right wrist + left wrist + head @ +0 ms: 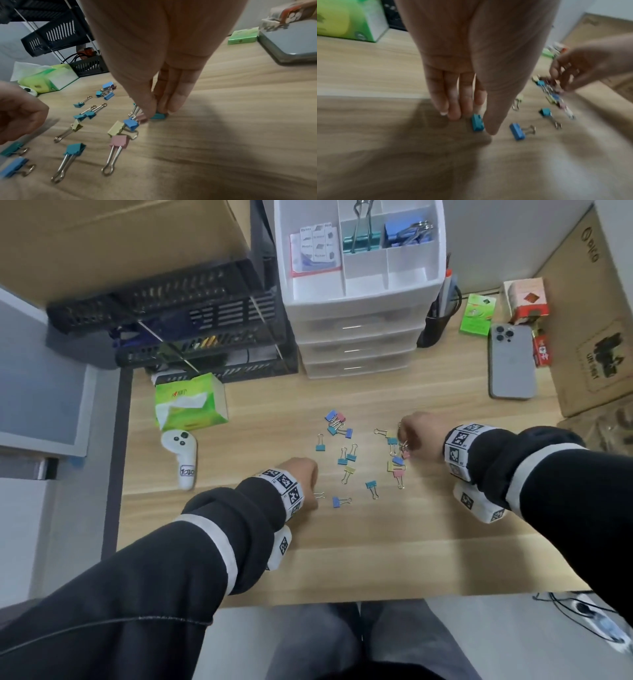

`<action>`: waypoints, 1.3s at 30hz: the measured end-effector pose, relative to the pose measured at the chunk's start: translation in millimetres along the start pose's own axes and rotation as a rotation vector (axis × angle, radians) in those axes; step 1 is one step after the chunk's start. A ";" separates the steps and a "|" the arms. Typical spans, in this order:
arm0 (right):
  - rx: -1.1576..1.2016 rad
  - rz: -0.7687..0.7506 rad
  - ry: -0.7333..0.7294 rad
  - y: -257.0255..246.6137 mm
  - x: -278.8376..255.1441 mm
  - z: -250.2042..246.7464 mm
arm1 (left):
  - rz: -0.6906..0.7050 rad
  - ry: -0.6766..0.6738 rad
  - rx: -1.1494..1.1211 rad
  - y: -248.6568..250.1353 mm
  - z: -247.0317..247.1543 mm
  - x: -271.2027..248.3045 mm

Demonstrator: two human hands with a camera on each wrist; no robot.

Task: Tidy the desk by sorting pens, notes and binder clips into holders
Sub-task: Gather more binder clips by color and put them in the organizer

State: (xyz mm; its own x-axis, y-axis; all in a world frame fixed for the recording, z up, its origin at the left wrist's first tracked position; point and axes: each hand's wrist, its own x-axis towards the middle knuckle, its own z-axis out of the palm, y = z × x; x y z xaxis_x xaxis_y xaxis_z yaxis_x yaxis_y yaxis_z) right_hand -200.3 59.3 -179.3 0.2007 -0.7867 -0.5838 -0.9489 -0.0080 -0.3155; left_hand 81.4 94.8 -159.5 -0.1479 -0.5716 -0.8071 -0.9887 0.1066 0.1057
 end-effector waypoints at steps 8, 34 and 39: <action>-0.054 -0.002 0.064 3.4 -7.3 1.3 | 0.080 0.120 -0.037 7.6 -1.1 20.0; 0.352 0.213 -0.194 23.7 -25.1 -11.7 | -0.080 0.263 -0.216 23.1 -41.1 41.3; 0.594 0.263 -0.315 22.8 -25.4 -23.1 | -0.058 0.181 -0.200 27.3 -45.9 46.8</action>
State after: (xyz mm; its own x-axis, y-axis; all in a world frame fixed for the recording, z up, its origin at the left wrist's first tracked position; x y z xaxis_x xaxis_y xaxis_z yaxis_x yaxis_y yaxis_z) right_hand -232.7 64.9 -154.4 0.1293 -0.5007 -0.8559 -0.7004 0.5649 -0.4363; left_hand 46.4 33.7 -167.7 -0.0756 -0.7098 -0.7003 -0.9784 -0.0828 0.1895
